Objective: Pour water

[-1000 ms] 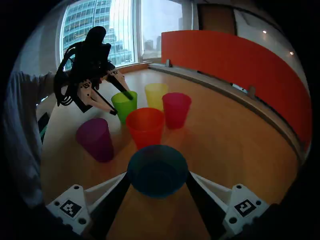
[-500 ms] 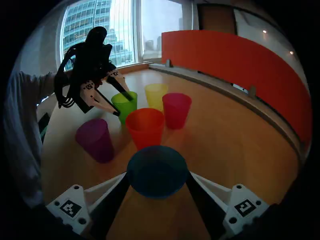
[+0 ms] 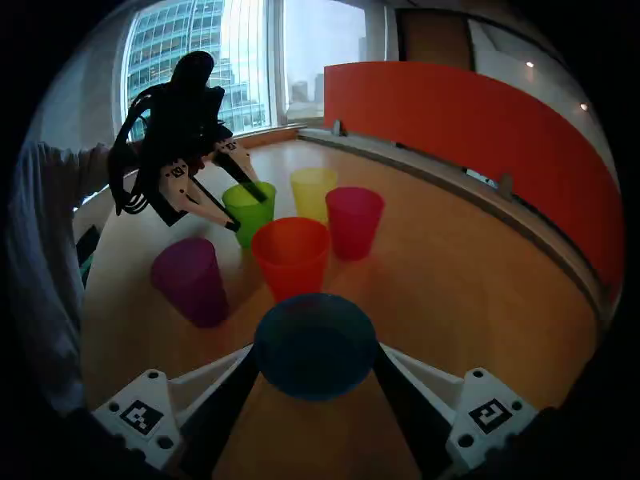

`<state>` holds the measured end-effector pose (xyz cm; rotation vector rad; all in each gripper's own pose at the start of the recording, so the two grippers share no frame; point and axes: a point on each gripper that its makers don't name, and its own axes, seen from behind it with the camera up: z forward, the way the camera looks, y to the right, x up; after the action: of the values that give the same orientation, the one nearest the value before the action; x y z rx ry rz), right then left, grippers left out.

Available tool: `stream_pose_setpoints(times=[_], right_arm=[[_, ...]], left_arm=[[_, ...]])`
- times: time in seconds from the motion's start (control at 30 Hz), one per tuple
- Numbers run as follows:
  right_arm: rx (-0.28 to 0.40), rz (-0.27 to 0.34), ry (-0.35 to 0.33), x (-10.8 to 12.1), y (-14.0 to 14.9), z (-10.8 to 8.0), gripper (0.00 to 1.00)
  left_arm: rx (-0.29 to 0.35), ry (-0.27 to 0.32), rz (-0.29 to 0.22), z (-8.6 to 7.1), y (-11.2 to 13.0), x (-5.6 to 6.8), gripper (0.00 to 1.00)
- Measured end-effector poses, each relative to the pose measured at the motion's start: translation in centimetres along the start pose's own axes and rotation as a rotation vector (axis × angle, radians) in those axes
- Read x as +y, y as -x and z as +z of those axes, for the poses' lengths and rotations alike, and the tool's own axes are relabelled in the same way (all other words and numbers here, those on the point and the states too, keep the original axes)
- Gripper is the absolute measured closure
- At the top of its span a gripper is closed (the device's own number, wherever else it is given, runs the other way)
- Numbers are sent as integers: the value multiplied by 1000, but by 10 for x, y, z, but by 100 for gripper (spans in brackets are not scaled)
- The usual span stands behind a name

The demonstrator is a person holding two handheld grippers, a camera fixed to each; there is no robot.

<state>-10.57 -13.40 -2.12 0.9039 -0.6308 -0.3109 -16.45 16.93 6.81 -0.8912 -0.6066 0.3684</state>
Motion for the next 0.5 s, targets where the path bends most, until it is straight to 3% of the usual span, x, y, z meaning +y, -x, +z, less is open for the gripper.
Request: stream_pose_setpoints(times=[0.2, 0.5], right_arm=[[-2, -5, 1, 0, 1, 0, 10], [17, -11, 4, -2, -1, -3, 11]], left_arm=[[-1, -3, 7, -1, 0, 0, 16], [14, -6, -4, -5, -3, 1, 16]])
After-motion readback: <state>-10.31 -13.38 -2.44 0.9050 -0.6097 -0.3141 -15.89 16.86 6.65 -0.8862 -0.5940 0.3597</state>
